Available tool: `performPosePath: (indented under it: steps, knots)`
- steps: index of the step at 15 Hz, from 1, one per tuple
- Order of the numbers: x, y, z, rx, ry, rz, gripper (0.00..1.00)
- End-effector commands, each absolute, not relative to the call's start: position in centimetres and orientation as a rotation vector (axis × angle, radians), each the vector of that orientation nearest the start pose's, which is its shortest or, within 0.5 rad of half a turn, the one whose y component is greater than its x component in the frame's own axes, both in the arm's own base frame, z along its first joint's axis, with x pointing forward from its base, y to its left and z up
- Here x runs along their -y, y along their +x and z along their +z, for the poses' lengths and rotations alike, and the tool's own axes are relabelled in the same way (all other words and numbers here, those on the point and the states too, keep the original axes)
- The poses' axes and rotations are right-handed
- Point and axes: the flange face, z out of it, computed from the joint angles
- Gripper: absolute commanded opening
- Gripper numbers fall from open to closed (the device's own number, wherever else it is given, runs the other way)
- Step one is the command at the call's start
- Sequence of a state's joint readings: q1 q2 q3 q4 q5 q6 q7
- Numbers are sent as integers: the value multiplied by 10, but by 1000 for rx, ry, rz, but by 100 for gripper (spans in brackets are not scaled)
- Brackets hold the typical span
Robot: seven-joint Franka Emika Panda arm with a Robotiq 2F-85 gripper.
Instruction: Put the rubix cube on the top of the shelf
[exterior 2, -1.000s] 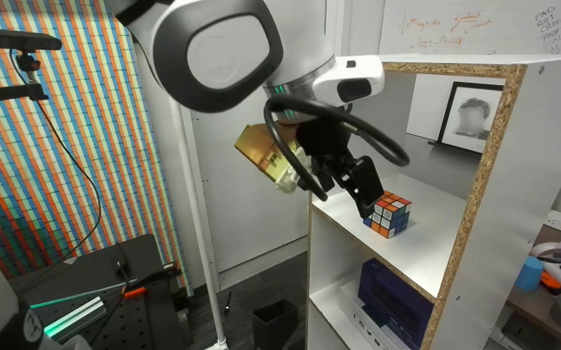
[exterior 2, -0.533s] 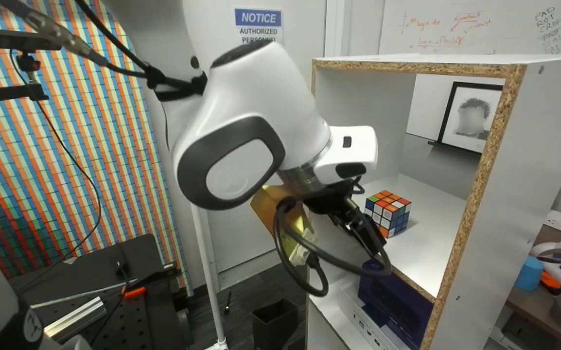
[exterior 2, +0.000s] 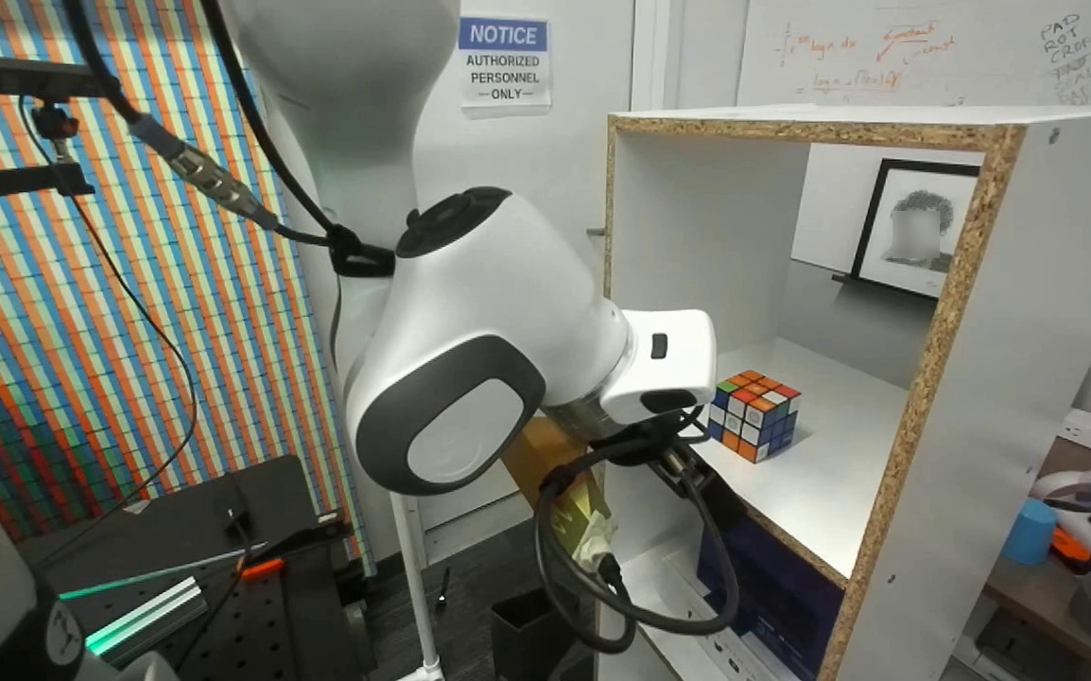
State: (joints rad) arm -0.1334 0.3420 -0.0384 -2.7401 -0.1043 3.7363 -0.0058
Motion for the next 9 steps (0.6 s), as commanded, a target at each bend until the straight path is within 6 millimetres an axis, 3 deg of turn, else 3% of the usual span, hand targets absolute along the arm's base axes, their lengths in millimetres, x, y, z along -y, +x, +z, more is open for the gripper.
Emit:
performPosePath:
  steps: [1,9]
  knots:
    - [57,425,210,-92,-2986,-1075,100]
    - [55,432,238,-107,-2997,-1033,100]
